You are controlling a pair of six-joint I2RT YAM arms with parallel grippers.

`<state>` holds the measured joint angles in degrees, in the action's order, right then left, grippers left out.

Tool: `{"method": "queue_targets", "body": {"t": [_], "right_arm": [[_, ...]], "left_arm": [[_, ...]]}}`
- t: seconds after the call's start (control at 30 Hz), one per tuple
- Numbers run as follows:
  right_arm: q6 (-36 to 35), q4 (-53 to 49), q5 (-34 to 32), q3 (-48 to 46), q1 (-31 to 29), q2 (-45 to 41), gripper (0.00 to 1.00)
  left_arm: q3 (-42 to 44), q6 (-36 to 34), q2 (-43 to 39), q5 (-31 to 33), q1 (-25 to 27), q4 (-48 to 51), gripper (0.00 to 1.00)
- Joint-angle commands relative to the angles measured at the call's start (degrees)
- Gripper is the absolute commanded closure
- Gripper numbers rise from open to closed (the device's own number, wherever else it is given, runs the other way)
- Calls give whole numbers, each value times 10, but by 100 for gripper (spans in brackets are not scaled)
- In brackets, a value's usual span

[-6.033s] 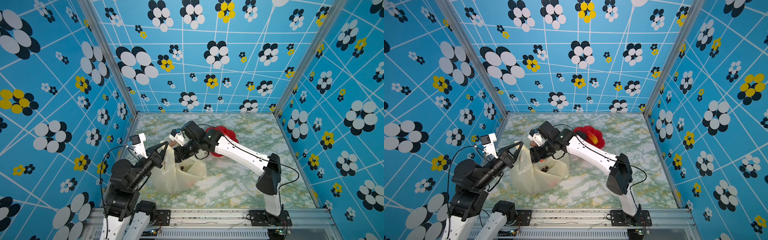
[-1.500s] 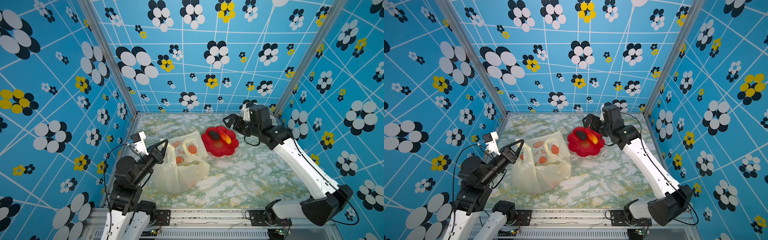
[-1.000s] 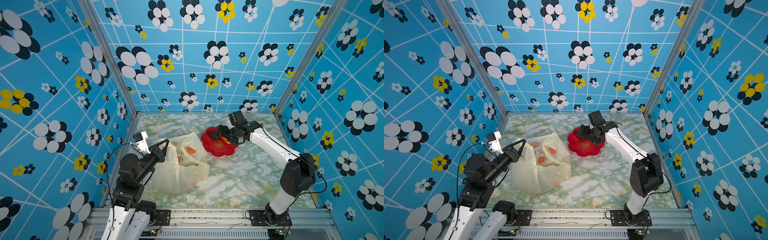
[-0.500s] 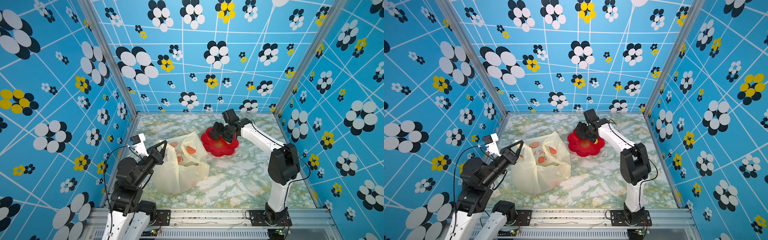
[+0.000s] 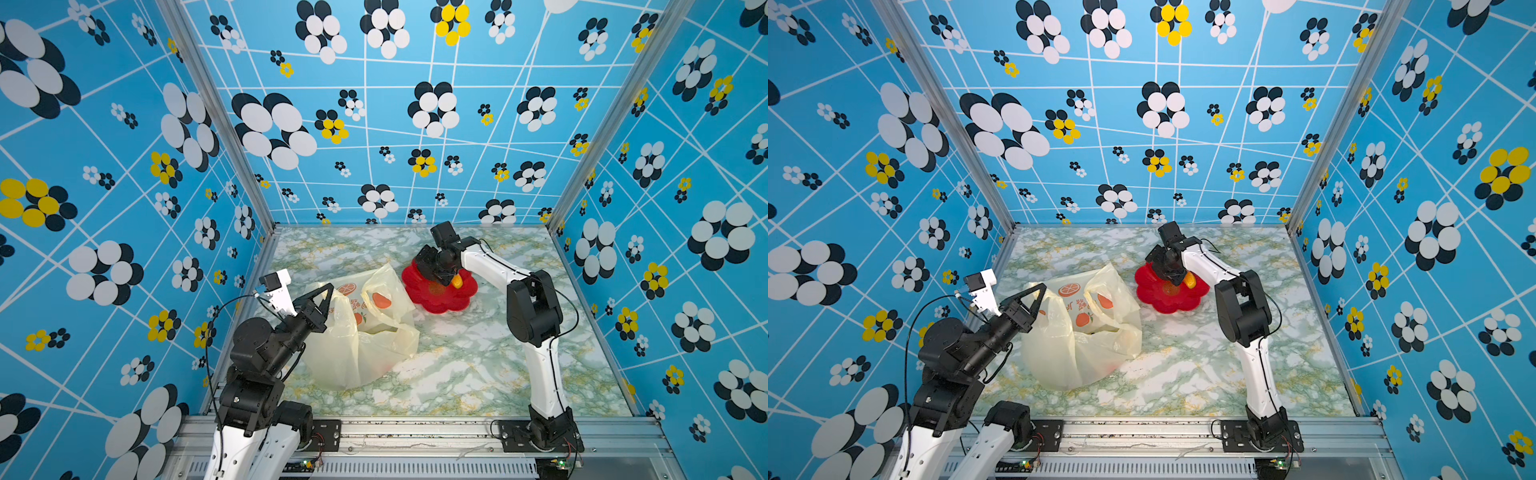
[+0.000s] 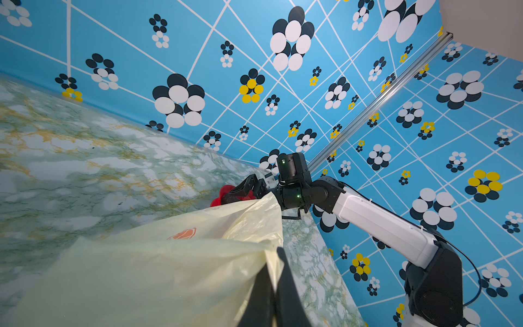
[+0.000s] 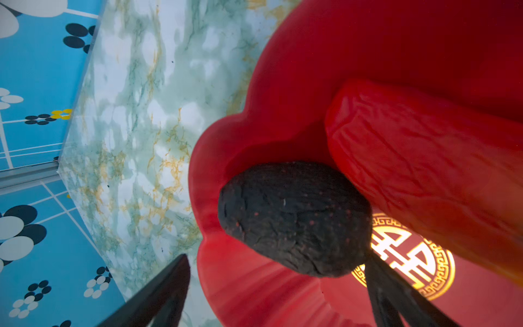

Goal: Place the fruits into the plastic bag
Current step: 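Lower the right gripper onto the remaining dark fruit and close, then lift the dark fruit with the right gripper and carry it toward the bag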

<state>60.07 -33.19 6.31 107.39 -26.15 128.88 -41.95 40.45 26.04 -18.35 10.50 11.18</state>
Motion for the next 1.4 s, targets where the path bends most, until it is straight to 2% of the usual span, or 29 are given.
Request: {"method": "queue_targets", "body": {"t": [0.0,0.13,0.3,0.4,0.53,0.63,0.87,1.0,1.17,1.37], "right_arm": [[5,-34,-15,43,3,33,3],[-4,-64,-19,86,3,61,3],[-4,-64,-9,94,5,79,7],[-4,-58,-1,86,6,82,12],[-6,-28,6,49,8,60,29],[-7,2,10,14,9,30,35],[-18,68,47,-81,9,-67,37],[-24,110,96,-142,9,-126,37],[-68,150,121,-231,9,-214,38],[-132,168,119,-292,10,-304,38]], "left_arm": [[-10,-25,-6,8,-3,8,100],[-9,-33,-8,9,-6,16,100],[-5,-38,-13,15,-8,18,100],[-3,-38,-13,16,-9,18,100],[-4,-39,-13,17,-12,19,100],[-6,-35,-11,17,-12,17,100],[-11,-15,-9,9,-12,12,100],[-11,3,-11,3,-12,6,100],[-8,22,-17,0,-12,9,100],[-2,46,-21,6,-12,4,100]]}}
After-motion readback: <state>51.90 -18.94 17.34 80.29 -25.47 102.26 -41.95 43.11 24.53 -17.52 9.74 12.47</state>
